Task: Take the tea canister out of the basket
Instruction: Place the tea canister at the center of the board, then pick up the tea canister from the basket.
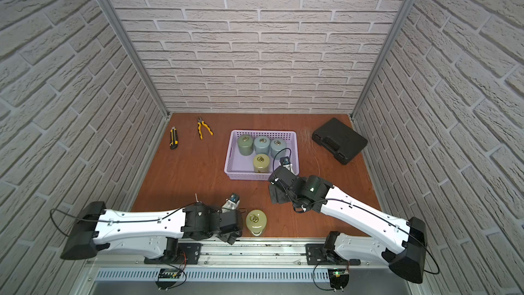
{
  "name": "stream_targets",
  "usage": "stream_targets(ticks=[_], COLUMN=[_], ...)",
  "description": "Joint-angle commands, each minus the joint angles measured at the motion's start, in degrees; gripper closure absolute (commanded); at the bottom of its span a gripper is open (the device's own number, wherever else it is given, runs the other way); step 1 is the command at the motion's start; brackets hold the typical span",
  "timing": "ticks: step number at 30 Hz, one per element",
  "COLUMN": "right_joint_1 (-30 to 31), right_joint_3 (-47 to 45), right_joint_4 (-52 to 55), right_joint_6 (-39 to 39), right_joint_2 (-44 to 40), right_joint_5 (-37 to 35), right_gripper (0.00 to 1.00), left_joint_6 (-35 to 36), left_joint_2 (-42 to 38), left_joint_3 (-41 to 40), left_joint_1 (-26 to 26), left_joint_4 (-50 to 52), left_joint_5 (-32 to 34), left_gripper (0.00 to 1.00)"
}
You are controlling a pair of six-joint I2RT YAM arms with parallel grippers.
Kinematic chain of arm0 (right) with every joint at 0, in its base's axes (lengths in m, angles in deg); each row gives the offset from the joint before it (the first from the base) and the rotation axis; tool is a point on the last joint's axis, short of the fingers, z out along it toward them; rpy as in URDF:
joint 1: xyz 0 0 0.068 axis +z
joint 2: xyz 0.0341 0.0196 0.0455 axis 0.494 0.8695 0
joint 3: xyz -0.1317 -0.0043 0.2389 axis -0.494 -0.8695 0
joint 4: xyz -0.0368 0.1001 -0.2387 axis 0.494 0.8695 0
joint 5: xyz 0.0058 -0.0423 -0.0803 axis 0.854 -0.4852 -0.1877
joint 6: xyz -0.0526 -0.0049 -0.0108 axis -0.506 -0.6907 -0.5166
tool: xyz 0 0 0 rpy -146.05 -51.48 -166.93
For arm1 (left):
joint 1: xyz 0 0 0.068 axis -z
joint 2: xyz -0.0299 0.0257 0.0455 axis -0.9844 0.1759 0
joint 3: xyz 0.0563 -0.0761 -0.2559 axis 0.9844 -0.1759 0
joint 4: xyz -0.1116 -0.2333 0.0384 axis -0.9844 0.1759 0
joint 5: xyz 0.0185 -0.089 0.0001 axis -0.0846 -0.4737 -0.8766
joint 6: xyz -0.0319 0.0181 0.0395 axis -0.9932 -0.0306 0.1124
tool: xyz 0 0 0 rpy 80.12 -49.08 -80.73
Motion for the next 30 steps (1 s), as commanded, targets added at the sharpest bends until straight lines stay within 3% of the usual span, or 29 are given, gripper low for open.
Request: stream_targets(ticks=[1, 12, 22, 30], right_joint_1=[-1.96, -7.75, -9.59, -10.23], right_joint_3=[2.3, 8.29, 14.98, 21.03], right_joint_4=[-3.25, -5.42, -3.68, -1.58], right_joint_6=[-4.58, -7.79, -8.23, -5.42], right_joint_2=[1.11, 8.84, 17.07, 24.18], right_joint_5=[3.84, 9.93, 10.61, 10.24], right_gripper=[0.0, 0.0, 0.0, 0.0], left_joint_6=[-1.98, -1.89, 4.5, 7.21], left_joint_2=[-3.79, -13.31, -17.32, -19.58], left_joint_3=[1.98, 3.45, 4.94, 4.54], left_joint_1=[0.26, -4.65, -15.64, -19.82], left_joint_4=[4.19, 7.75, 6.26, 5.29], left_joint_5=[3.12, 9.76, 10.26, 10.4], left_gripper=[0.02, 0.02, 0.02, 0.02])
